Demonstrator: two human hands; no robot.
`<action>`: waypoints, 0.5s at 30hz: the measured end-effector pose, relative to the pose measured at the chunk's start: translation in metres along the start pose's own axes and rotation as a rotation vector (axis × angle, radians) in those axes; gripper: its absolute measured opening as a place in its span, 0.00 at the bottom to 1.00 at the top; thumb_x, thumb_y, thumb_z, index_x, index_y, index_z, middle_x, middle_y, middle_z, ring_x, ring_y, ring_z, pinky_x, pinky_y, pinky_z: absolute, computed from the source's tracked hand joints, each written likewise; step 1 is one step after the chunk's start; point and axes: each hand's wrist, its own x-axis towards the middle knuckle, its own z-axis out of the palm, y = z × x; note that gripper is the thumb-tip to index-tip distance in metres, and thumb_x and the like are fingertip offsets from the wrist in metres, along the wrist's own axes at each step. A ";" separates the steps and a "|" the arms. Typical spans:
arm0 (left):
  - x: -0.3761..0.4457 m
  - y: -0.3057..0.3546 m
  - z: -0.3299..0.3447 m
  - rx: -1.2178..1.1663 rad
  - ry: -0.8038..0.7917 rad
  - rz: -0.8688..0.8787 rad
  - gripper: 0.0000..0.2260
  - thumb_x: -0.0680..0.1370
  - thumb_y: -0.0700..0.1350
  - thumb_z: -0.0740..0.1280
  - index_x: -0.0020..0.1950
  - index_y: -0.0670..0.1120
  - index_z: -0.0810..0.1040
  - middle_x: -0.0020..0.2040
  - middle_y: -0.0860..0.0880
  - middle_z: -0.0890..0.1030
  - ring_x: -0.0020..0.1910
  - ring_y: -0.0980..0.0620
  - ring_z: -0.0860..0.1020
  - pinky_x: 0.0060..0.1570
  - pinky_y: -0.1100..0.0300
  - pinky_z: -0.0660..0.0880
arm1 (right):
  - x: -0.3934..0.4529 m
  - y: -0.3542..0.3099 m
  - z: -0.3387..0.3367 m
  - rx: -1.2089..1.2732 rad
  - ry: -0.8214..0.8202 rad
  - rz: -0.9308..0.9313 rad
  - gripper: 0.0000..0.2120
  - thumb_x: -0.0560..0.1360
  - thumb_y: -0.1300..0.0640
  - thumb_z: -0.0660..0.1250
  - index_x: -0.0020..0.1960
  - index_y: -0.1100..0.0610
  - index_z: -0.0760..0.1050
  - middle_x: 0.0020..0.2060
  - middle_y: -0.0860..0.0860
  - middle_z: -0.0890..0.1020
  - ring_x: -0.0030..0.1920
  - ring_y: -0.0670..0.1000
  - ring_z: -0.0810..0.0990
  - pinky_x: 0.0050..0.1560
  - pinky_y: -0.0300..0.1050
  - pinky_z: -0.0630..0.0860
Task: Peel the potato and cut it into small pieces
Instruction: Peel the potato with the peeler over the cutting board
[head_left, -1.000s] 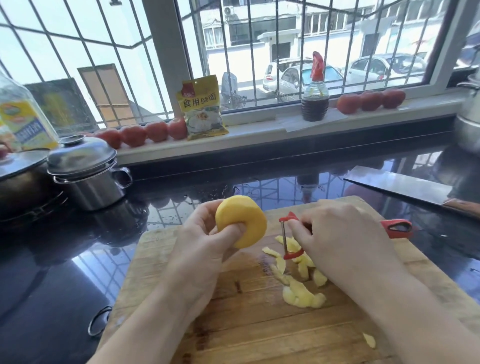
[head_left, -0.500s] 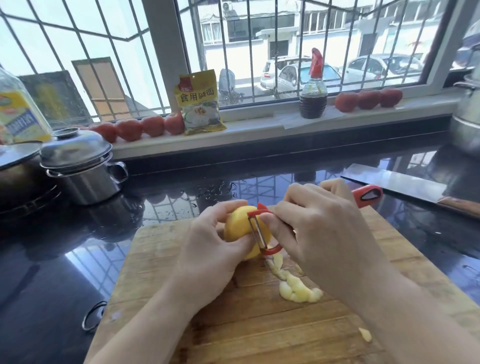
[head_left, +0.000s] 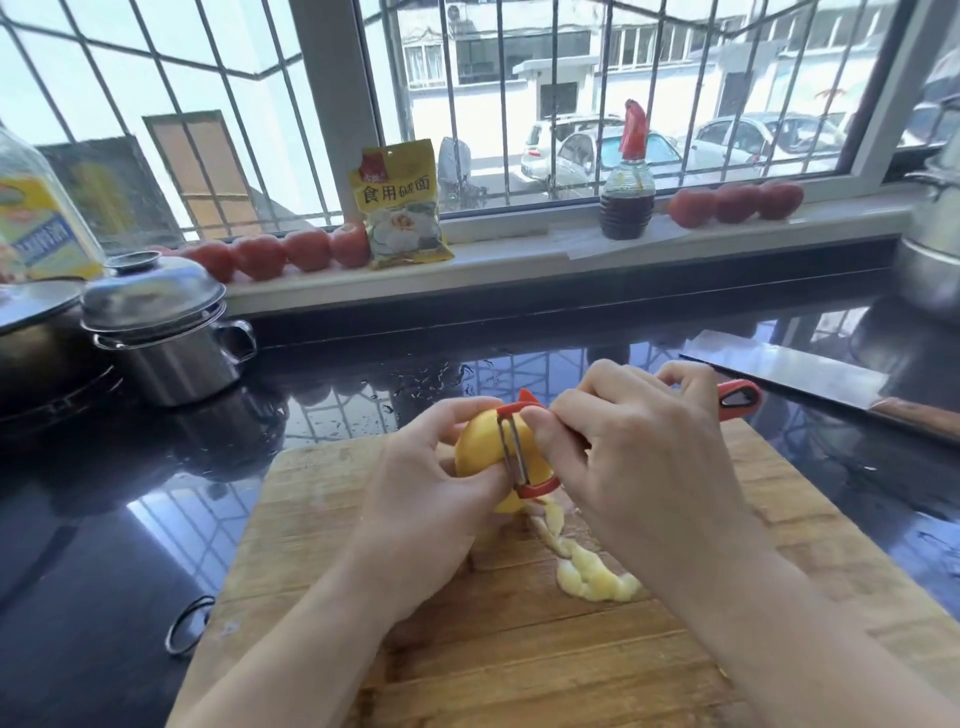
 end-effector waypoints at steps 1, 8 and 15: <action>0.000 -0.001 0.000 -0.005 0.004 0.003 0.18 0.73 0.35 0.76 0.60 0.51 0.83 0.46 0.49 0.85 0.43 0.47 0.88 0.44 0.46 0.86 | 0.000 -0.001 0.000 0.001 -0.003 0.016 0.20 0.82 0.44 0.59 0.35 0.49 0.76 0.33 0.44 0.71 0.35 0.50 0.72 0.52 0.52 0.64; 0.002 -0.001 0.003 -0.070 0.006 -0.011 0.19 0.74 0.35 0.78 0.61 0.50 0.83 0.50 0.46 0.85 0.44 0.45 0.88 0.43 0.46 0.86 | 0.000 -0.004 0.000 0.013 -0.066 0.102 0.21 0.82 0.42 0.58 0.33 0.48 0.74 0.30 0.44 0.70 0.32 0.49 0.68 0.48 0.50 0.64; 0.003 0.002 -0.003 -0.229 0.022 -0.076 0.17 0.75 0.31 0.74 0.58 0.49 0.83 0.57 0.42 0.80 0.48 0.44 0.87 0.41 0.47 0.85 | 0.002 0.015 0.000 -0.034 -0.140 0.198 0.21 0.82 0.42 0.59 0.33 0.47 0.76 0.31 0.44 0.72 0.33 0.49 0.71 0.50 0.54 0.67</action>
